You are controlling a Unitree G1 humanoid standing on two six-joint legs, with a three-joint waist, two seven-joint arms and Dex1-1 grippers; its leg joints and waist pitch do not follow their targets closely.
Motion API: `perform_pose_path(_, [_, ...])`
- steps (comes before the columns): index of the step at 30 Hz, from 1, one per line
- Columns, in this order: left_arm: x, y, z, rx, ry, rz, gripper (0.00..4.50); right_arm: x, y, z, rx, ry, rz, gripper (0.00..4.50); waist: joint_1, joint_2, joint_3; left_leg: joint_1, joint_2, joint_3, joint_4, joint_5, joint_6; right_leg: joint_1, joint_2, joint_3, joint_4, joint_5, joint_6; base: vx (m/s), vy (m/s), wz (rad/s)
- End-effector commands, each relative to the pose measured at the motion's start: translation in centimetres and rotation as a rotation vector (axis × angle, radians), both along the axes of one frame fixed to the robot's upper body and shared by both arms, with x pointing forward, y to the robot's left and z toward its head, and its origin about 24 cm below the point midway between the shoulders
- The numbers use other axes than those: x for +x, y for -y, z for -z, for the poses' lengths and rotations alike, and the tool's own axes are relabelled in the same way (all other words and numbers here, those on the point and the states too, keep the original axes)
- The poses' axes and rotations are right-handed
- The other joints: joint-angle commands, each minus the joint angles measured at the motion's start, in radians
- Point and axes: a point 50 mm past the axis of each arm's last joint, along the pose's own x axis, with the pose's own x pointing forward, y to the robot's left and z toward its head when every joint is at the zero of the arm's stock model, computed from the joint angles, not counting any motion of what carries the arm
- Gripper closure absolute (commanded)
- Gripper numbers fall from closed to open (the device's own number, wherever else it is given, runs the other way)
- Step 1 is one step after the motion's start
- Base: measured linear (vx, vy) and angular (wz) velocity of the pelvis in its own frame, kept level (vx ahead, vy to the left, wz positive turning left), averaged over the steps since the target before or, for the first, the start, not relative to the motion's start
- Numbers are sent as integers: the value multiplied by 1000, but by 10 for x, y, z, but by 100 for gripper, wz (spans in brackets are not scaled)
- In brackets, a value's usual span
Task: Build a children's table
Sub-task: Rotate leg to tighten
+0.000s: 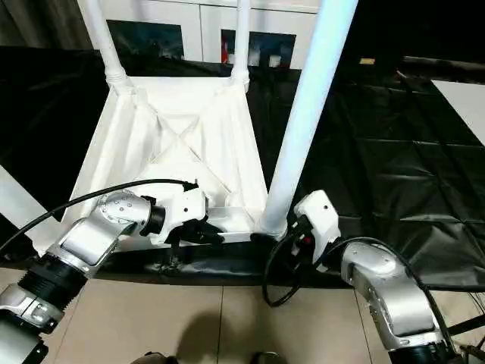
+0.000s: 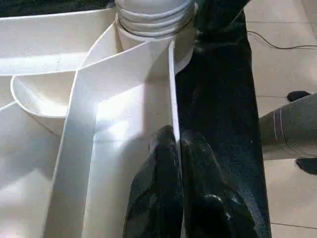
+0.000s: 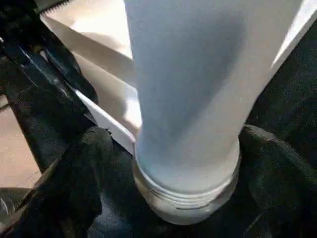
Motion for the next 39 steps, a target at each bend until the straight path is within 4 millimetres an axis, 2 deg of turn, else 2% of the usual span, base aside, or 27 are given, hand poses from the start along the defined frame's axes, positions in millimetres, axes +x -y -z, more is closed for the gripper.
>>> perform_pose_path(1, [-5,9,-4,-2,10,64,450,3,-1,1,-20,6,-15,72,-3,-6,-64,22,57,-25,-74,-130,80,54,-56,30,-55,-142,-252,0,0,0])
perform_pose_path(10, [-6,9,-4,2,5,62,450,6,-1,-1,6,18,-2,163,-2,-7,-64,22,56,-25,-73,-133,82,55,-55,30,-56,-149,-253,0,0,0])
perform_pose_path(21, [-6,8,-2,13,-3,63,450,3,-5,6,11,2,-21,180,-3,-7,-66,24,56,-24,-71,-133,84,56,-55,30,-54,-133,-259,0,0,0])
perform_pose_path(25, [-1,10,0,-10,-7,-2,450,6,-7,14,13,8,64,180,-6,-9,-64,24,56,-24,-73,-148,76,53,-55,30,-57,-163,-257,0,0,0])
perform_pose_path(26, [5,14,1,-33,-4,-69,450,12,-9,18,22,23,172,180,-7,-8,-63,23,55,-24,-73,-159,73,52,-55,30,-59,-180,-253,0,0,0])
perform_pose_path(27, [6,14,1,-36,-4,-78,450,13,-9,18,24,25,187,180,-10,-9,-60,22,53,-24,-75,-184,58,48,-55,29,-67,-232,-242,0,0,0])
perform_pose_path(28, [12,18,2,-48,11,-136,450,19,-11,21,45,25,296,180,-11,-7,-61,24,52,-27,-75,-208,40,48,-57,30,-71,-284,-227,0,0,0])
perform_pose_path(29, [14,21,3,-50,22,-160,450,21,-11,23,56,22,345,180,-15,-9,-61,22,51,-29,-79,-224,25,47,-54,29,-75,-322,-210,0,0,0])
perform_pose_path(31, [22,28,5,-77,21,-241,450,26,-17,28,96,11,440,180,-18,-6,-61,24,51,-32,-82,-255,8,45,-56,28,-80,-366,-190,0,0,0])
perform_pose_path(32, [23,29,5,-84,24,-260,450,27,-19,29,101,11,454,180,-21,-7,-59,26,50,-33,-83,-276,1,41,-54,28,-85,-393,-178,0,0,0])
perform_pose_path(33, [34,38,5,-107,44,-373,450,34,-29,33,114,19,541,180,-24,-7,-57,28,48,-31,-82,-298,-6,34,-54,28,-91,-425,-167,0,0,0])
perform_pose_path(34, [34,39,5,-107,45,-376,450,35,-29,33,114,19,543,180,-25,-7,-57,31,46,-31,-81,-312,-9,31,-54,28,-93,-444,-165,0,0,0])
perform_pose_path(35, [36,41,5,-114,52,-400,450,36,-32,34,114,22,558,180,-23,-7,-58,30,44,-34,-81,-313,-9,36,-56,27,-97,-467,-152,0,0,0])
perform_pose_path(36, [39,45,5,-123,54,-436,450,40,-36,35,112,31,587,180,-24,-9,-57,28,46,-35,-83,-313,-5,35,-55,26,-100,-475,-141,0,0,0])
perform_pose_path(38, [45,54,4,-138,68,-528,450,47,-49,36,114,41,646,180,-28,-5,-58,28,44,-36,-84,-319,-8,33,-55,24,-101,-483,-135,0,0,0])
perform_pose_path(39, [47,56,4,-138,74,-549,450,49,-53,36,113,44,666,180,-29,-8,-60,27,44,-36,-84,-311,-6,36,-54,23,-101,-468,-134,0,0,0])
